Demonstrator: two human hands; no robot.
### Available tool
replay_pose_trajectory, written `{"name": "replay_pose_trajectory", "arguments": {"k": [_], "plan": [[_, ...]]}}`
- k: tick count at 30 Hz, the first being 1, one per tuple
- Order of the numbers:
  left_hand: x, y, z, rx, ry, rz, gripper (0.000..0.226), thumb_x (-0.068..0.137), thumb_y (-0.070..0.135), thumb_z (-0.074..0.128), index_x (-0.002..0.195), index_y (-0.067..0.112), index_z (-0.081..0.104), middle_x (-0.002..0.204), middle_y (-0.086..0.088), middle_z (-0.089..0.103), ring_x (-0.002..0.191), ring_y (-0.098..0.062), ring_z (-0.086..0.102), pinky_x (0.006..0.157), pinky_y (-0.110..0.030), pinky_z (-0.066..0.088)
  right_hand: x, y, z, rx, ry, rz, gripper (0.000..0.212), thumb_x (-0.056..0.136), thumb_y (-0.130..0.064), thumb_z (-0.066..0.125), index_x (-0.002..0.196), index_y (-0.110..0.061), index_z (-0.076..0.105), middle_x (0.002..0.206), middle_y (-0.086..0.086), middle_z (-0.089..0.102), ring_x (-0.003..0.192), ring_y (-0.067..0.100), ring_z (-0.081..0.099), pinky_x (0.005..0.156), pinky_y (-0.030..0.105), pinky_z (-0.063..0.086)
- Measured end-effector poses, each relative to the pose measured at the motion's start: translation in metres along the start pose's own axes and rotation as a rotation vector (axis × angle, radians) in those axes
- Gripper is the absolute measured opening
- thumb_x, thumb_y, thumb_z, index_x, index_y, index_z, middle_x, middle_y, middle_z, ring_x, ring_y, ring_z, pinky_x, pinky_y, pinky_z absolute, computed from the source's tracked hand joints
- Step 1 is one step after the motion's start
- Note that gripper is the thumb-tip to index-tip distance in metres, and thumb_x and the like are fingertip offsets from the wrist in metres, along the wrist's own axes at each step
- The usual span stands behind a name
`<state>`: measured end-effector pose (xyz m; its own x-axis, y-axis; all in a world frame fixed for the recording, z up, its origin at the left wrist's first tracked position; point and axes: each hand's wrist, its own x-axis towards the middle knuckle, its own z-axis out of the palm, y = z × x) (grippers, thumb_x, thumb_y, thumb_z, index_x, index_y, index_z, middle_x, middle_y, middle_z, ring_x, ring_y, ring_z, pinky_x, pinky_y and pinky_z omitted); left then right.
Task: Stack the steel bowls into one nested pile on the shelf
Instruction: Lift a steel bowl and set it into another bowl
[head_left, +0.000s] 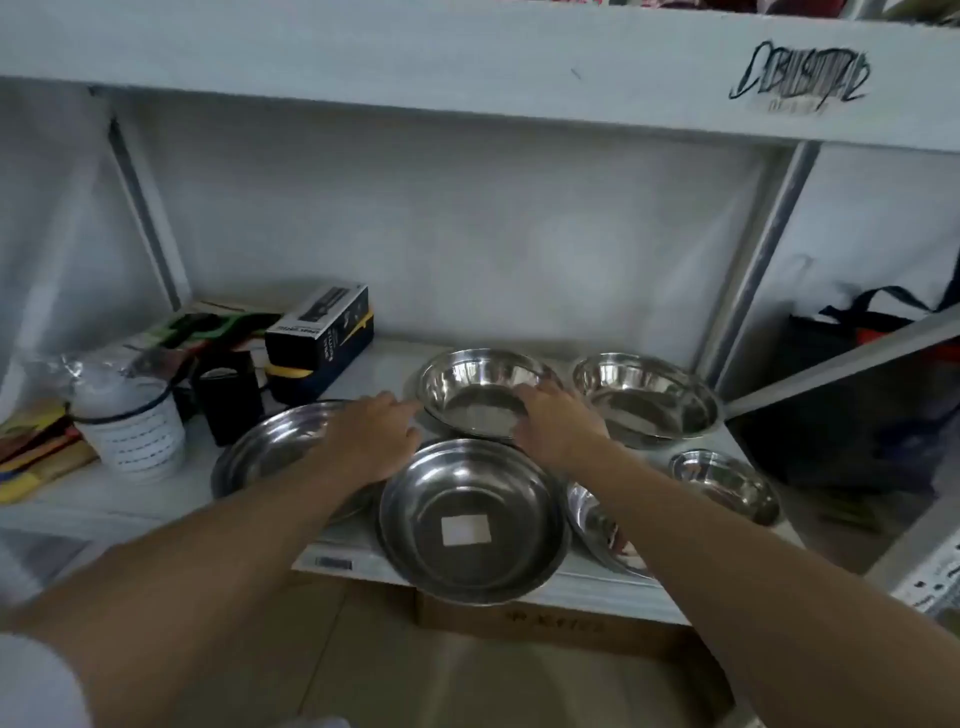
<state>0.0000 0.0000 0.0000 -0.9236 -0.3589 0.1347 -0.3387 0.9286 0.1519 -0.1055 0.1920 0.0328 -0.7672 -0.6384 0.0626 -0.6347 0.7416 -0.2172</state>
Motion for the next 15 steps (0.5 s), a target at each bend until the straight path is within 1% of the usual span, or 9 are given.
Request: {"name": "replay_pose_trajectory", "arguments": {"k": [4, 7, 9, 10, 11, 13, 14, 15], "plan": [[0.031, 0.004, 0.025, -0.012, -0.046, 0.004, 0.047, 0.096, 0.033, 0.035, 0.142, 0.025, 0.042, 0.127, -0.014, 0.056, 0.115, -0.031, 0.054, 0.095, -0.042, 0.045, 0.030, 0.028, 0.012, -0.034, -0.042, 0.092, 0.047, 0.090, -0.020, 0.047, 0.136, -0.029, 0.046, 0.140, 0.004, 0.048, 0.130, 0.031, 0.045, 0.099, 0.048, 0.046], [0.059, 0.003, 0.050, 0.000, 0.003, 0.010, 0.048, 0.093, 0.034, 0.035, 0.139, 0.029, 0.046, 0.109, -0.011, 0.065, 0.095, -0.028, 0.062, 0.082, -0.037, 0.051, 0.053, 0.055, 0.018, -0.039, -0.044, 0.160, 0.048, 0.090, -0.015, 0.046, 0.136, -0.030, 0.047, 0.135, 0.006, 0.051, 0.128, 0.033, 0.047, 0.098, 0.049, 0.047], [0.072, 0.004, 0.064, -0.052, -0.004, -0.025, 0.049, 0.091, 0.036, 0.032, 0.137, 0.031, 0.047, 0.095, -0.009, 0.068, 0.083, -0.026, 0.063, 0.077, -0.038, 0.054, 0.063, 0.072, 0.022, -0.072, -0.058, 0.207, 0.048, 0.091, -0.015, 0.047, 0.138, -0.029, 0.044, 0.140, 0.003, 0.046, 0.132, 0.032, 0.043, 0.099, 0.049, 0.046], [0.077, 0.006, 0.069, -0.079, -0.038, -0.051, 0.046, 0.092, 0.036, 0.031, 0.134, 0.031, 0.048, 0.090, -0.008, 0.069, 0.080, -0.026, 0.063, 0.077, -0.038, 0.055, 0.067, 0.079, 0.025, -0.087, -0.065, 0.227, 0.049, 0.092, -0.017, 0.049, 0.139, -0.028, 0.042, 0.143, 0.002, 0.044, 0.134, 0.031, 0.041, 0.098, 0.049, 0.044], [0.082, 0.007, 0.074, -0.086, -0.068, -0.068, 0.042, 0.093, 0.037, 0.029, 0.128, 0.030, 0.052, 0.089, -0.007, 0.069, 0.081, -0.027, 0.064, 0.078, -0.039, 0.054, 0.070, 0.087, 0.028, -0.099, -0.066, 0.240, 0.051, 0.091, -0.018, 0.051, 0.140, -0.026, 0.040, 0.145, 0.002, 0.043, 0.135, 0.030, 0.039, 0.099, 0.048, 0.043], [0.090, 0.007, 0.081, -0.055, -0.086, -0.091, 0.034, 0.094, 0.038, 0.029, 0.100, 0.023, 0.059, 0.085, -0.006, 0.066, 0.087, -0.031, 0.066, 0.082, -0.040, 0.053, 0.076, 0.101, 0.034, -0.137, -0.064, 0.263, 0.056, 0.088, -0.015, 0.055, 0.141, -0.024, 0.038, 0.143, 0.004, 0.045, 0.133, 0.030, 0.042, 0.099, 0.047, 0.042], [0.093, 0.007, 0.083, -0.048, -0.087, -0.096, 0.033, 0.094, 0.038, 0.030, 0.086, 0.020, 0.057, 0.077, -0.006, 0.062, 0.085, -0.031, 0.066, 0.080, -0.039, 0.052, 0.078, 0.108, 0.037, -0.149, -0.061, 0.279, 0.056, 0.087, -0.013, 0.057, 0.139, -0.023, 0.039, 0.139, 0.004, 0.049, 0.130, 0.030, 0.045, 0.100, 0.047, 0.043], [0.096, 0.007, 0.086, -0.058, -0.078, -0.094, 0.033, 0.093, 0.037, 0.031, 0.078, 0.019, 0.053, 0.071, -0.005, 0.059, 0.080, -0.029, 0.065, 0.077, -0.037, 0.052, 0.081, 0.114, 0.040, -0.156, -0.056, 0.298, 0.055, 0.086, -0.011, 0.058, 0.137, -0.021, 0.041, 0.136, 0.004, 0.052, 0.127, 0.030, 0.048, 0.100, 0.046, 0.044]]}}
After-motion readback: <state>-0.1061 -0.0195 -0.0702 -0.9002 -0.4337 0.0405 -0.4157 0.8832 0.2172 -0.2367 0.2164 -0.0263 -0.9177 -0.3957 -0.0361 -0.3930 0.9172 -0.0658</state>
